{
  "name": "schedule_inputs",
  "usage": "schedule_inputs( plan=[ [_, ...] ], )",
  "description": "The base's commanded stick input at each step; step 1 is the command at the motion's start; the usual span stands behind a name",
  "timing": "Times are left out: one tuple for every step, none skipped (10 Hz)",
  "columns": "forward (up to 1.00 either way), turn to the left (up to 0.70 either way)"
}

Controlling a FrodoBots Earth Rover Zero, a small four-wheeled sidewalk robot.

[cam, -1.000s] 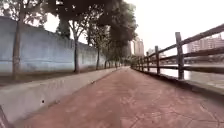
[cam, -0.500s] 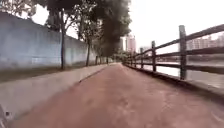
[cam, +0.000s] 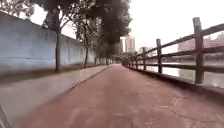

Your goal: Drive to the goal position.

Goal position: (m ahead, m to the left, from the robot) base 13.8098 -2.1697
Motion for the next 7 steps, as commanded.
schedule_inputs(
  plan=[
    [1.0,0.0],
    [1.0,0.0],
    [1.0,-0.24],
    [1.0,-0.4],
    [1.0,-0.4],
    [1.0,-0.4],
    [0.99,0.0]
  ],
)
